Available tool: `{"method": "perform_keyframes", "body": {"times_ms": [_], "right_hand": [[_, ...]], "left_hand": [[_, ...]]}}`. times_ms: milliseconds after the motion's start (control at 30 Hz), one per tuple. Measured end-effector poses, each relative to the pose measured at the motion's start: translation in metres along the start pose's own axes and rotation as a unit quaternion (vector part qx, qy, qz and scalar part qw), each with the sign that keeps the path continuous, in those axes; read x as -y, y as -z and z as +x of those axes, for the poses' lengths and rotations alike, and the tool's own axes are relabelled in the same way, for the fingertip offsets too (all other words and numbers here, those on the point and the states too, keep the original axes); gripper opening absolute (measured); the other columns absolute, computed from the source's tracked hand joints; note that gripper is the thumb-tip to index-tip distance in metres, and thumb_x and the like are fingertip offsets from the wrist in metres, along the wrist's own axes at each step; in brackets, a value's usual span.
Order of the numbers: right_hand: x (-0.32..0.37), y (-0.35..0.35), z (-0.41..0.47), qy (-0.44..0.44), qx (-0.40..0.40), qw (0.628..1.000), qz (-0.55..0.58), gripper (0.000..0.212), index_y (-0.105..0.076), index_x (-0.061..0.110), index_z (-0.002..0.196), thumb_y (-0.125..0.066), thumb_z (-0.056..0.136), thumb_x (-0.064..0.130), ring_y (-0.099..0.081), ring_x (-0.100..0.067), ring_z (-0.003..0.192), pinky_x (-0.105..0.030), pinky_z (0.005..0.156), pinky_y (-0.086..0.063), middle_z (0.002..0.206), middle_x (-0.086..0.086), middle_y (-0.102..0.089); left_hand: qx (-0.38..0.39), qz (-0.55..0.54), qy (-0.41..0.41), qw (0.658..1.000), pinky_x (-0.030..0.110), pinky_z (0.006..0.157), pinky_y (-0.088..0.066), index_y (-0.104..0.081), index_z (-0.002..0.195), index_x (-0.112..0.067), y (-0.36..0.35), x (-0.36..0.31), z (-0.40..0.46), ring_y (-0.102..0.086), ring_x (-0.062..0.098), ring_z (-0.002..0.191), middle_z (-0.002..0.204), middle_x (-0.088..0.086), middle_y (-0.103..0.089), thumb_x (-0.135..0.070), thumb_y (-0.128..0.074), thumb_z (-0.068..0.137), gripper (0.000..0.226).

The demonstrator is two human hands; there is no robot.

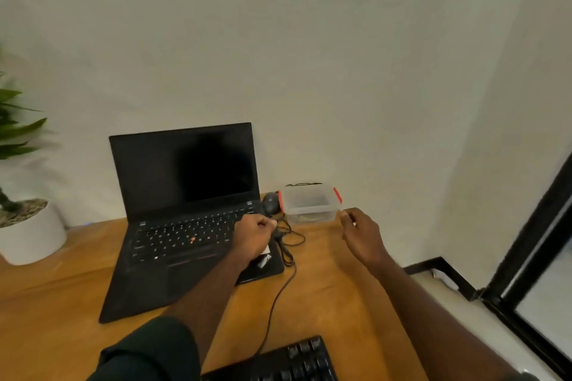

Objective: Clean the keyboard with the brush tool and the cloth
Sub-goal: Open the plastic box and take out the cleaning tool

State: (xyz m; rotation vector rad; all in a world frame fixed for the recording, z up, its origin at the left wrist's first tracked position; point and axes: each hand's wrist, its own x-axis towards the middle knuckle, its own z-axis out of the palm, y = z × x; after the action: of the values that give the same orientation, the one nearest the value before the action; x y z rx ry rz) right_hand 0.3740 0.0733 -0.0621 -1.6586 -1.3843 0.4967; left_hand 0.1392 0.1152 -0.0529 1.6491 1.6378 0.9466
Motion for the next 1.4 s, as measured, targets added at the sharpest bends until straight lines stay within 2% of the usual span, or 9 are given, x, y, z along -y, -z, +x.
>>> {"method": "perform_keyframes", "body": {"times_ms": [167, 400, 533, 633, 767, 900, 967, 1133, 1400], "right_hand": [[-0.023, -0.019, 0.034, -0.066, -0.056, 0.989, 0.118, 0.022, -0.059, 0.017, 0.119, -0.052, 0.104, 0.03, -0.063, -0.024, 0.106, -0.033, 0.09, -0.053, 0.114, -0.003, -0.065], [-0.044, -0.039, 0.048, -0.094, -0.088, 0.978, 0.165, 0.041, -0.047, 0.027, 0.143, -0.049, 0.104, 0.04, -0.059, -0.02, 0.112, -0.038, 0.097, -0.053, 0.128, 0.002, -0.058], [-0.045, -0.039, 0.049, -0.082, -0.083, 0.98, 0.164, 0.045, -0.044, 0.025, 0.15, -0.044, 0.106, 0.037, -0.055, -0.022, 0.125, -0.032, 0.101, -0.045, 0.137, 0.001, -0.058], [-0.05, -0.041, 0.05, -0.084, -0.068, 0.982, 0.155, 0.047, -0.04, 0.024, 0.153, -0.039, 0.108, 0.038, -0.049, -0.023, 0.135, -0.034, 0.108, -0.042, 0.149, -0.002, -0.051], [-0.059, -0.04, 0.052, -0.111, -0.09, 0.969, 0.2, 0.043, -0.046, 0.031, 0.148, -0.042, 0.106, 0.041, -0.06, -0.034, 0.124, -0.05, 0.103, -0.053, 0.137, -0.007, -0.063], [-0.056, -0.038, 0.046, -0.143, -0.104, 0.957, 0.23, 0.039, -0.052, 0.027, 0.143, -0.047, 0.105, 0.034, -0.062, -0.031, 0.12, -0.051, 0.099, -0.055, 0.136, -0.002, -0.063], [-0.051, -0.034, 0.035, -0.156, -0.106, 0.95, 0.25, 0.036, -0.057, 0.024, 0.139, -0.048, 0.105, 0.034, -0.063, -0.025, 0.118, -0.046, 0.097, -0.057, 0.134, -0.001, -0.063], [-0.032, -0.003, -0.009, -0.163, -0.101, 0.946, 0.262, 0.028, -0.074, 0.02, 0.094, -0.053, 0.103, 0.037, -0.073, -0.018, 0.085, -0.032, 0.072, -0.063, 0.09, -0.001, -0.075], [-0.026, 0.042, -0.065, -0.157, -0.118, 0.973, 0.123, 0.018, -0.068, 0.015, 0.1, -0.062, 0.099, 0.032, -0.062, -0.011, 0.082, -0.019, 0.063, -0.048, 0.094, 0.001, -0.068]], "left_hand": [[0.002, -0.038, 0.013, 0.999, 0.036, 0.08, -0.056, -0.063, 0.077, -0.028, -0.026, -0.008, 0.034, -0.068, 0.021, 0.083, 0.084, 0.003, -0.072, -0.029, -0.065, 0.093, 0.017], [-0.043, -0.07, 0.047, 0.995, 0.041, 0.079, -0.059, -0.069, 0.094, -0.024, -0.047, 0.0, 0.073, -0.07, 0.025, 0.08, 0.086, 0.008, -0.072, -0.029, -0.065, 0.092, 0.006], [-0.051, -0.078, 0.053, 0.994, 0.045, 0.075, -0.06, -0.071, 0.072, -0.021, -0.056, 0.004, 0.082, -0.069, 0.029, 0.08, 0.078, 0.008, -0.072, -0.018, -0.064, 0.089, 0.018], [-0.043, -0.099, 0.064, 0.992, 0.039, 0.073, -0.057, -0.078, 0.086, -0.015, -0.059, 0.006, 0.081, -0.068, 0.024, 0.085, 0.081, 0.004, -0.073, -0.01, -0.064, 0.088, 0.015], [0.021, -0.131, 0.081, 0.988, 0.03, 0.058, -0.043, -0.074, 0.086, -0.012, -0.064, -0.001, 0.068, -0.057, 0.021, 0.07, 0.076, 0.003, -0.065, -0.012, -0.058, 0.092, 0.018], [0.041, -0.186, 0.119, 0.974, 0.025, 0.042, -0.028, -0.061, 0.088, -0.002, -0.066, -0.008, 0.045, -0.039, 0.018, 0.049, 0.068, 0.011, -0.047, -0.028, -0.056, 0.099, 0.029], [0.026, -0.182, 0.115, 0.976, 0.026, 0.042, -0.032, -0.06, 0.096, 0.004, -0.063, -0.006, 0.035, -0.042, 0.018, 0.05, 0.067, 0.011, -0.051, -0.028, -0.059, 0.097, 0.033], [0.09, -0.191, 0.08, 0.974, 0.026, 0.043, -0.037, -0.064, 0.093, 0.009, -0.045, -0.014, -0.002, -0.05, 0.013, 0.044, 0.065, 0.014, -0.061, -0.012, -0.065, 0.093, 0.021], [0.202, -0.191, 0.065, 0.958, 0.027, 0.042, -0.035, -0.062, 0.087, -0.001, -0.032, -0.007, -0.072, -0.052, 0.017, 0.048, 0.068, 0.017, -0.065, -0.009, -0.069, 0.088, 0.01]]}}
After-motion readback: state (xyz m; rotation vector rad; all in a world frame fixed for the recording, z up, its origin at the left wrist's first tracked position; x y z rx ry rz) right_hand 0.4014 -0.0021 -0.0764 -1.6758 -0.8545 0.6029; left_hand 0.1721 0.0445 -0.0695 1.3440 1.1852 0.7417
